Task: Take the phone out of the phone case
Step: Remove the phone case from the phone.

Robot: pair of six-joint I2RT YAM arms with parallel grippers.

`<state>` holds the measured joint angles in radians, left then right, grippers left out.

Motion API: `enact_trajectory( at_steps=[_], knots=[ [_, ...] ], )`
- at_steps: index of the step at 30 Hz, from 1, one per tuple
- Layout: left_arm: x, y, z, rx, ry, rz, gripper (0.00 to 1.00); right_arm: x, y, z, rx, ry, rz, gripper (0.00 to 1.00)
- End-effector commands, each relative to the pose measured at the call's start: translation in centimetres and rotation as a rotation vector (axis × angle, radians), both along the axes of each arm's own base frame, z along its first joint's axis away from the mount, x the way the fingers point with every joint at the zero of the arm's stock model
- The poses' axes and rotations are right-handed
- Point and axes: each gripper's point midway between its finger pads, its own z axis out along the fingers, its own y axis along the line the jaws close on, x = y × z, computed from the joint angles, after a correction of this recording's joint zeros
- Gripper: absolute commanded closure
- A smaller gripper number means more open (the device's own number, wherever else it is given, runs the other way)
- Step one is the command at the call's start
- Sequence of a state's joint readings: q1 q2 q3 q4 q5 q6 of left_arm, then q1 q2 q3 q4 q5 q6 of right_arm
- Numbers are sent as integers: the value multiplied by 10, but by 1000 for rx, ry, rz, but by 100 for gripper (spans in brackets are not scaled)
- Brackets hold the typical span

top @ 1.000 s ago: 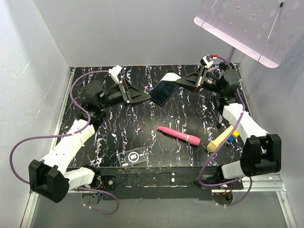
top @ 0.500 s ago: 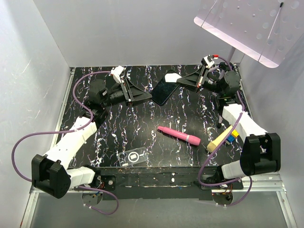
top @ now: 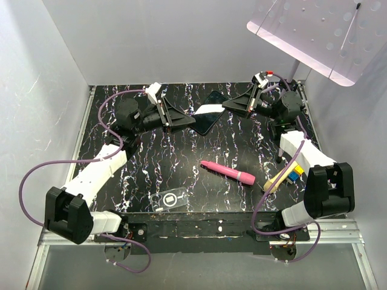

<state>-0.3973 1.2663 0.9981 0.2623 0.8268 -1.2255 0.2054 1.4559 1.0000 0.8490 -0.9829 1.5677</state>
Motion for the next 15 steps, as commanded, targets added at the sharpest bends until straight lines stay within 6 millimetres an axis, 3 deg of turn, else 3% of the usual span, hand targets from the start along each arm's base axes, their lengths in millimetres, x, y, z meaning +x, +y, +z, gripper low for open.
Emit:
enact_trajectory(
  at_steps=[1, 15],
  knots=[
    [1, -2, 16, -24, -52, -5, 67, -26, 8, 28, 16, -138, 100, 99],
    [-10, -22, 17, -35, -71, -176, 79, -41, 14, 30, -89, -278, 180, 99]
  ],
)
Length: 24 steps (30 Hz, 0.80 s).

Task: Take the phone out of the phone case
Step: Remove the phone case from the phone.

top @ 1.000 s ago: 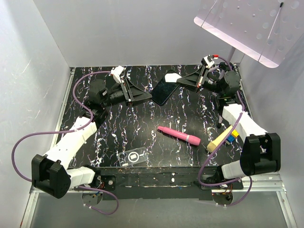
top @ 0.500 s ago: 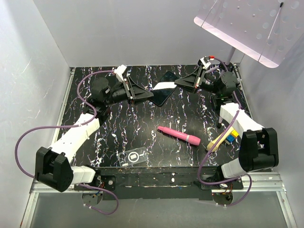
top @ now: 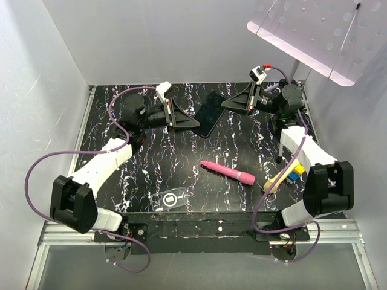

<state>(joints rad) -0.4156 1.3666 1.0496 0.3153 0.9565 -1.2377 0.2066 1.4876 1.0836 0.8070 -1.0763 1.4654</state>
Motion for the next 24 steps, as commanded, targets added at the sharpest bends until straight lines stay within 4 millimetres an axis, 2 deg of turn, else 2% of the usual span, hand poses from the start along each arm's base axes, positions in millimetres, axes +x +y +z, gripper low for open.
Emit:
enact_trajectory(
  at_steps=[1, 4, 8, 9, 13, 15, 18, 24],
  knots=[
    [-5, -7, 23, -47, -71, -36, 81, -37, 12, 24, -53, -168, 105, 99],
    [-5, -10, 26, -63, -67, -52, 99, -37, 14, 21, -97, -185, 86, 99],
    [-4, -8, 31, -79, -75, -20, 100, -33, 12, 20, -122, -186, 21, 99],
    [-5, -7, 34, -86, -83, -9, 100, -33, 12, 20, -123, -183, 9, 94],
    [-5, -2, 41, -102, -85, 54, 100, -32, 9, 20, -130, -188, -38, 61],
    [-5, 2, 43, -112, -77, 90, 100, -32, 8, 21, -136, -193, -66, 49],
    [-3, 7, 47, -130, -68, 142, 100, -34, 6, 21, -140, -201, -92, 40],
    [8, 15, 53, -188, -14, 251, 100, -46, 6, 11, -123, -207, -148, 38]
  ],
)
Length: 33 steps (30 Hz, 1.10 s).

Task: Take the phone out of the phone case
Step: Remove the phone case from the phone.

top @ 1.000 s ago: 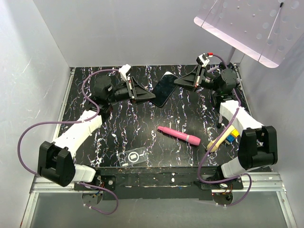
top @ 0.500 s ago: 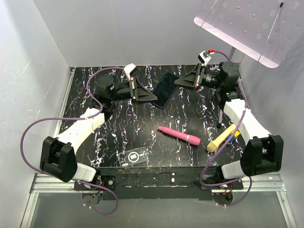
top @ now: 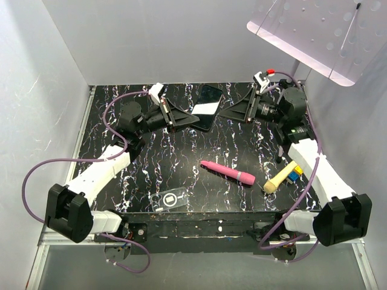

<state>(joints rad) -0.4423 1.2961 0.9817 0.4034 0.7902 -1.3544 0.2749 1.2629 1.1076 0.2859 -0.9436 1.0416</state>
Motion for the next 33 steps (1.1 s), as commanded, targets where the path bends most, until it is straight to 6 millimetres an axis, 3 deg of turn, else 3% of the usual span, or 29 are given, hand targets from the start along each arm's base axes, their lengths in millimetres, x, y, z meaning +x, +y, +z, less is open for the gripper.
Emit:
enact_trajectory(
  at_steps=[1, 5, 12, 33],
  knots=[
    [7, 14, 35, -110, -37, 137, 100, -12, 2, 2, 17, -69, -53, 39],
    [15, 19, 42, -174, 0, 188, 100, -20, 14, -10, 39, -42, -79, 51],
    [19, 23, 48, -213, 11, 218, 100, -23, 36, -20, 74, -4, -99, 58],
    [18, 24, 45, -245, 32, 208, 100, 12, 51, -23, 150, 58, -182, 62]
  ],
)
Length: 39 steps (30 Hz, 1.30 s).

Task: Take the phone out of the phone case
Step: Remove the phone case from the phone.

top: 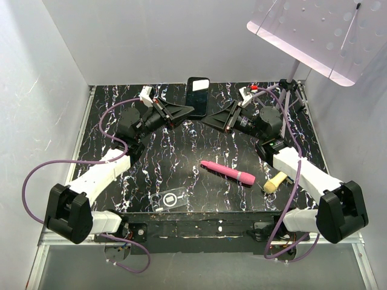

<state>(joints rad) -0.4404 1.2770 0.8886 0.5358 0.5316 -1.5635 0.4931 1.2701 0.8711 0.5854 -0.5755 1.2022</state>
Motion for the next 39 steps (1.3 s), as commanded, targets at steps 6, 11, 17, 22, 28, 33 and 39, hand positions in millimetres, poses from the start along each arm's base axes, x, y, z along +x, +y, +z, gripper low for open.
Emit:
enact_trajectory(
  at_steps=[6, 11, 17, 22, 28, 33, 39],
  knots=[
    [-18, 7, 36, -79, -124, -14, 100, 17, 10, 16, 26, -50, -54, 68],
    [-19, 6, 34, -81, -115, -25, 100, 26, 13, 15, -3, -58, -73, 81],
    [-23, -2, 25, -39, -108, -89, 100, 65, -5, -36, -352, -11, -248, 99],
    [-32, -2, 3, 62, -114, -101, 100, 97, -48, -87, -625, 51, -353, 99],
    [-31, 4, -24, 347, -197, -82, 100, 103, -73, -127, -646, 120, -321, 99],
    [-10, 34, -51, 549, -227, -20, 100, 85, -77, -127, -663, 67, -272, 99],
    [36, 110, -120, 894, -116, -15, 100, 49, -79, -123, -651, 5, -198, 99]
  ],
)
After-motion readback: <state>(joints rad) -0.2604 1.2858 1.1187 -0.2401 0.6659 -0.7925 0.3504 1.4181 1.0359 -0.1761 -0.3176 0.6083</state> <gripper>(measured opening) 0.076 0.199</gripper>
